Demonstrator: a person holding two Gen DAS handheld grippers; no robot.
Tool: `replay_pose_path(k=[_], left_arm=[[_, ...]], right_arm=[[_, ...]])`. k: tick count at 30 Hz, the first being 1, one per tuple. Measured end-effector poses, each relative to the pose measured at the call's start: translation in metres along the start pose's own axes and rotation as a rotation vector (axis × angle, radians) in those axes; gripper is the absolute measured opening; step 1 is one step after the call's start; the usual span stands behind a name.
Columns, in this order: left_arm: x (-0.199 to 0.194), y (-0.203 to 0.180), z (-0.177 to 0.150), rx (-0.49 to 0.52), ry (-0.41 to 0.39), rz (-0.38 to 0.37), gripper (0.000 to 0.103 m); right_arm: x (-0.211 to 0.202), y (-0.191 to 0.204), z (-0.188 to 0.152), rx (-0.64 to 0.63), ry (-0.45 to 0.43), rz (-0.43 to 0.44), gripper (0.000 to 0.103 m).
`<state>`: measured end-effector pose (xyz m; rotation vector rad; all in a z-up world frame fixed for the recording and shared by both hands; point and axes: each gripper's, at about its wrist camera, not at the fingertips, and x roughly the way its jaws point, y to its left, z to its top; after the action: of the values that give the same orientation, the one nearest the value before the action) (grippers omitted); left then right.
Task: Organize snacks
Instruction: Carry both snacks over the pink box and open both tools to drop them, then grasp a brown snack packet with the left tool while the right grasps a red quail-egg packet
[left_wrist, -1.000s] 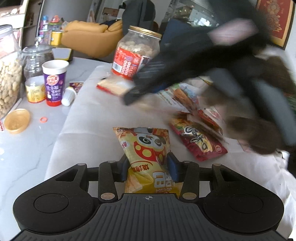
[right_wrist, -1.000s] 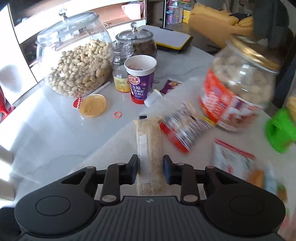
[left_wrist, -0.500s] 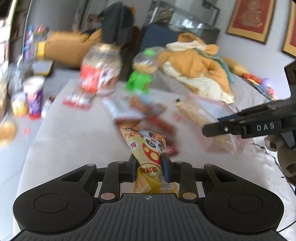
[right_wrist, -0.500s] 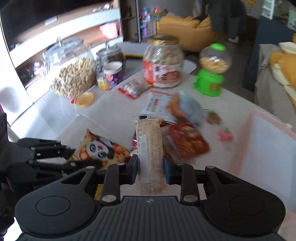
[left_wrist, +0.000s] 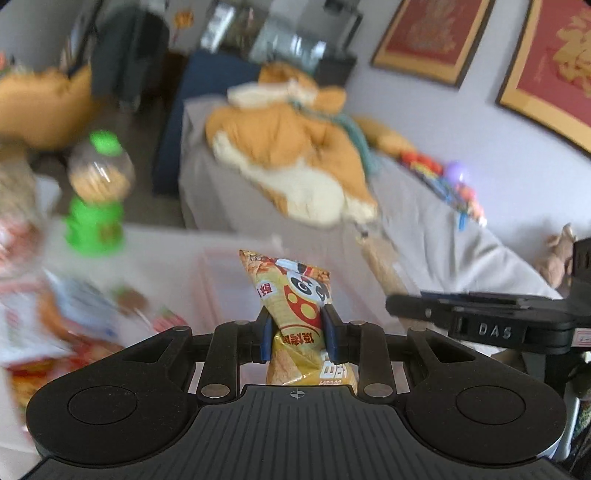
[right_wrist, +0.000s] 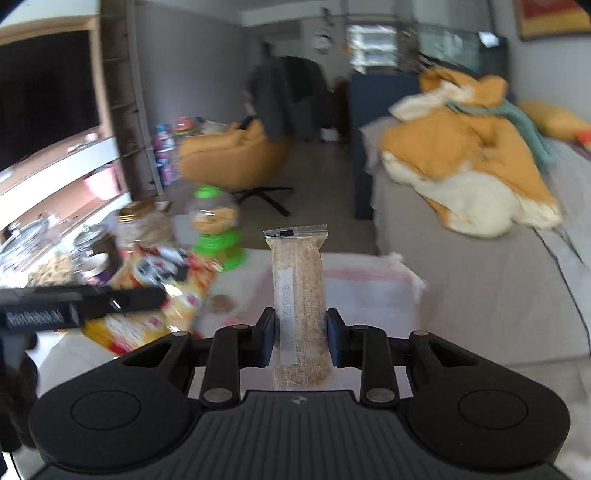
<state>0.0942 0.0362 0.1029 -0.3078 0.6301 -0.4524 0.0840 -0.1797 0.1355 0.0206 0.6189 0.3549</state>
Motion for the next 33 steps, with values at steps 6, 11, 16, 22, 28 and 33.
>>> replay_pose_path(k=[6,11,16,22,28,33], left_arm=[[0.039,0.022,-0.007,-0.058,0.02,0.056,0.035],[-0.002,0.045,-0.008,-0.041,-0.042,0.102,0.035],[-0.044,0.075,-0.021,-0.071,-0.093,0.179,0.035],[-0.071,0.108,-0.049,-0.096,-0.089,0.319,0.035],[-0.079,0.125,-0.071,-0.088,-0.061,0.368,0.035],[-0.065,0.126,-0.072,-0.053,-0.019,0.315,0.035]], right_arm=[[0.057,-0.036,-0.009,0.097,0.105,-0.004,0.03],[0.07,-0.023,-0.026,0.041,0.108,-0.007,0.038],[0.04,0.014,-0.044,-0.056,0.091,0.104,0.038],[0.036,0.034,-0.074,-0.096,0.158,0.215,0.048],[0.082,0.025,-0.078,-0.019,0.24,0.142,0.049],[0.11,0.03,-0.078,0.026,0.263,0.141,0.049]])
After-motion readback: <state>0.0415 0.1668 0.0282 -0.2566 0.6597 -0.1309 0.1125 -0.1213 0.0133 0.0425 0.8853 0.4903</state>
